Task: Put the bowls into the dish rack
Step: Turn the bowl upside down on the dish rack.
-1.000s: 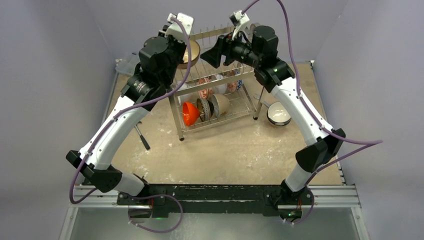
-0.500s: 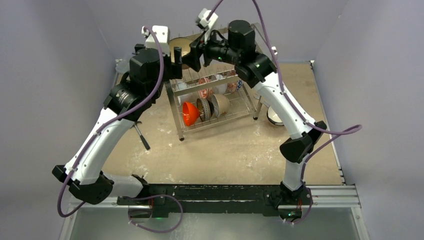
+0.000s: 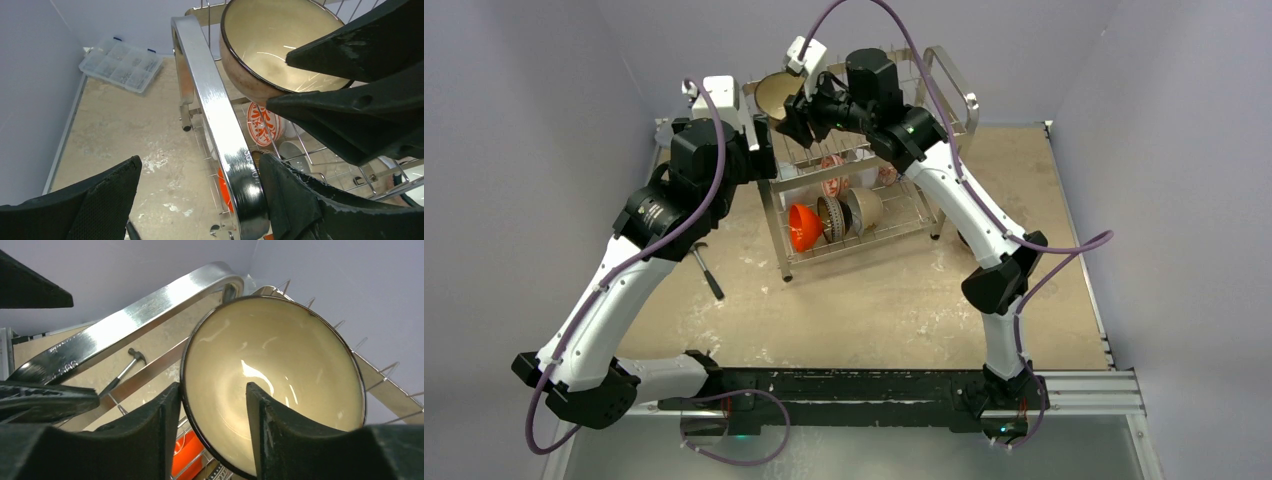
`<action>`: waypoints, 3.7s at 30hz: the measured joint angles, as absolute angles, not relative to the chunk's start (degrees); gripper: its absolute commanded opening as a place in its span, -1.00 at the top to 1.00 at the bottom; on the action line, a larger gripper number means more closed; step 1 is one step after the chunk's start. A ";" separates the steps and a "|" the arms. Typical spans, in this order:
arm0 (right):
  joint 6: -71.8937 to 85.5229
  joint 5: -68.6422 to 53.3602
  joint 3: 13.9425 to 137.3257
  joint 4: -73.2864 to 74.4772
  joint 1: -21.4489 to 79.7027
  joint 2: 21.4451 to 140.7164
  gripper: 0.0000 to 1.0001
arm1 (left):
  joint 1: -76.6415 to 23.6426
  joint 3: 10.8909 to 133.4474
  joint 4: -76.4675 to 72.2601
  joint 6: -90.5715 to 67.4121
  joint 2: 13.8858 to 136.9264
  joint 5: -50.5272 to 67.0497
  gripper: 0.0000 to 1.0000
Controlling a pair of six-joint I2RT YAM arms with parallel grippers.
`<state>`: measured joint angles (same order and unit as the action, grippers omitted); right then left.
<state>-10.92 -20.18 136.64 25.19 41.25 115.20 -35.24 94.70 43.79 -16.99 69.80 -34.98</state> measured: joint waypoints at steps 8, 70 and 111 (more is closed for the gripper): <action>-11.86 -20.03 138.02 25.17 42.19 116.55 0.69 | -35.27 94.56 43.77 -18.28 68.40 -34.72 -0.71; 63.20 -59.99 118.87 -26.13 27.33 115.11 1.00 | -24.12 114.28 36.91 -17.98 82.48 -3.68 -0.70; 69.60 -50.94 98.70 -44.14 22.76 106.24 0.77 | -24.91 114.21 25.82 -25.45 91.44 1.83 -0.21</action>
<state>69.60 -50.94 98.70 -44.14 22.76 106.24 -24.91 114.21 25.82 -25.45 91.44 1.83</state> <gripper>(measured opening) 0.143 0.622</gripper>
